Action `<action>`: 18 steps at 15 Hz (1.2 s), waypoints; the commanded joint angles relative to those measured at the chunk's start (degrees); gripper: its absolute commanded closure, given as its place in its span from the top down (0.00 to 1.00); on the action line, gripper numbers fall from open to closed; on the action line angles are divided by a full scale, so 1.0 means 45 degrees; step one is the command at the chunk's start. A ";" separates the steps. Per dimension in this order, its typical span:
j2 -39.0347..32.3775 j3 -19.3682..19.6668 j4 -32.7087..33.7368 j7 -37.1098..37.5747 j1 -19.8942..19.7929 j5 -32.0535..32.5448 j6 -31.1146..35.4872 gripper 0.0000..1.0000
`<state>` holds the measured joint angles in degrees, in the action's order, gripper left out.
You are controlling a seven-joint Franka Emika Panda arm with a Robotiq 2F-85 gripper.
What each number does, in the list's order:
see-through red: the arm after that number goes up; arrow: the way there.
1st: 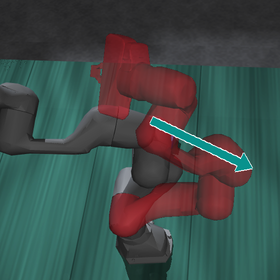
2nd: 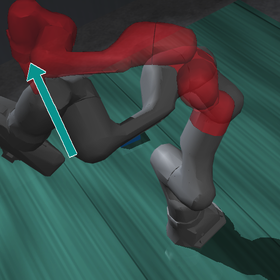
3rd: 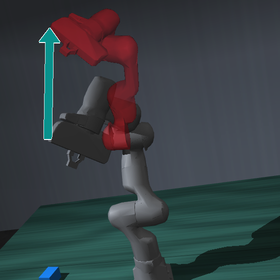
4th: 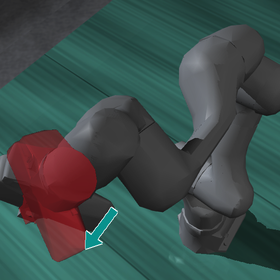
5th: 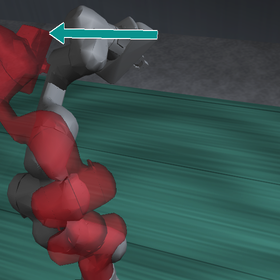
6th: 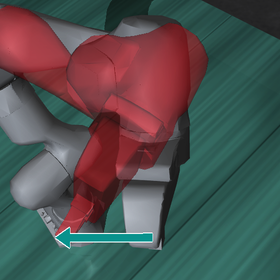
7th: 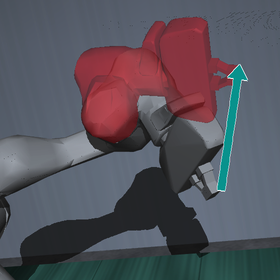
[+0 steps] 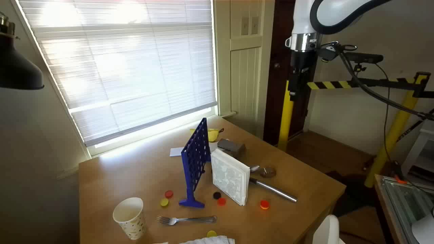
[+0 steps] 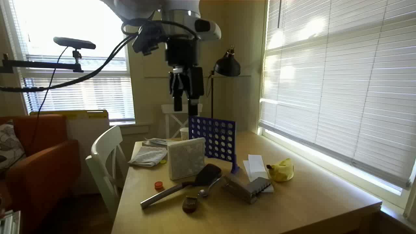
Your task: Move the fork using the spatula
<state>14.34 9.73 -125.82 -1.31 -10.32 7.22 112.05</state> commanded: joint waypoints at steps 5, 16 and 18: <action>-0.0007 0.0016 0.0028 -0.0004 0.0014 0.0000 -0.0032 1.00; -0.0962 -0.0160 -0.2384 0.1377 0.0439 -0.2744 0.3170 1.00; -0.1109 -0.0274 -0.2960 0.1810 0.0514 -0.3323 0.3974 1.00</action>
<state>9.77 8.99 -135.70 4.38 -8.62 -3.64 125.16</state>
